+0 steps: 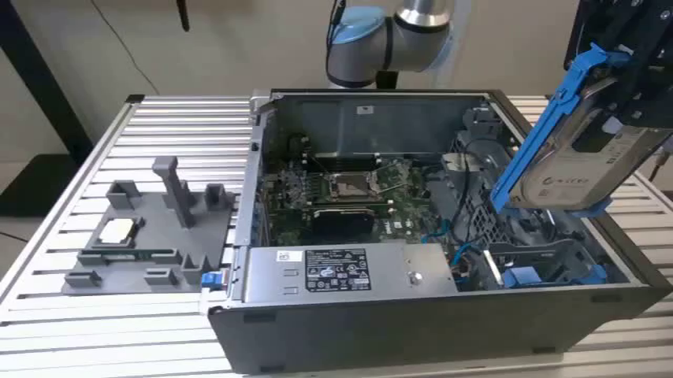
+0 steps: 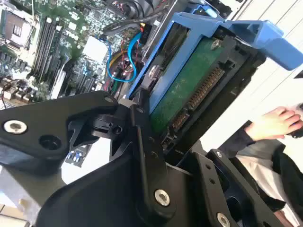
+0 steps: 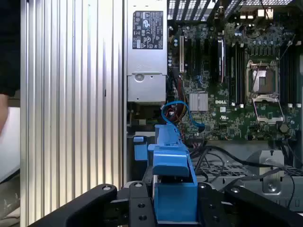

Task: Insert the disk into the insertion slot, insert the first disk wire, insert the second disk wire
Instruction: 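Insert the disk into the insertion slot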

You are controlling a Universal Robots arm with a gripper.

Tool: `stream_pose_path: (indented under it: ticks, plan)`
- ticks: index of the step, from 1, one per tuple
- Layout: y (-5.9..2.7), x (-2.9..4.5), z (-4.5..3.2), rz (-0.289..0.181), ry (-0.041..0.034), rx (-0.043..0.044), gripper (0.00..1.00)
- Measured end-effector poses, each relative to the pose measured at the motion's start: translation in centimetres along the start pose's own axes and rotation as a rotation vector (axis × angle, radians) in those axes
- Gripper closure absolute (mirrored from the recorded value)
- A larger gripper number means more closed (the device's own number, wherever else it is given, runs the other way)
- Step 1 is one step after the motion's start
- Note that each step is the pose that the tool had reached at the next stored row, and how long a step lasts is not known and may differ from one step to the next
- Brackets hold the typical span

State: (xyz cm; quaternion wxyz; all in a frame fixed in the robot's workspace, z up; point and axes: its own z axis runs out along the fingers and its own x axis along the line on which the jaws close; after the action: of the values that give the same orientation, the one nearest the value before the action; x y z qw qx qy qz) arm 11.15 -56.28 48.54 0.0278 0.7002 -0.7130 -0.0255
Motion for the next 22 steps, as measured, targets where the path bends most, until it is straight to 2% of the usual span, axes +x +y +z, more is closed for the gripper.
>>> stream_pose_path:
  ticks: [3, 13, 22]
  plan:
    - [-0.01, 0.0, 0.0, 0.0, 0.0001, -0.0034, 0.67]
    - [-0.03, 0.0, 0.18, 0.0, 0.0002, -0.0056, 0.67]
    - [-0.12, 0.0, 1.33, 0.0, 0.0001, -0.0034, 0.67]
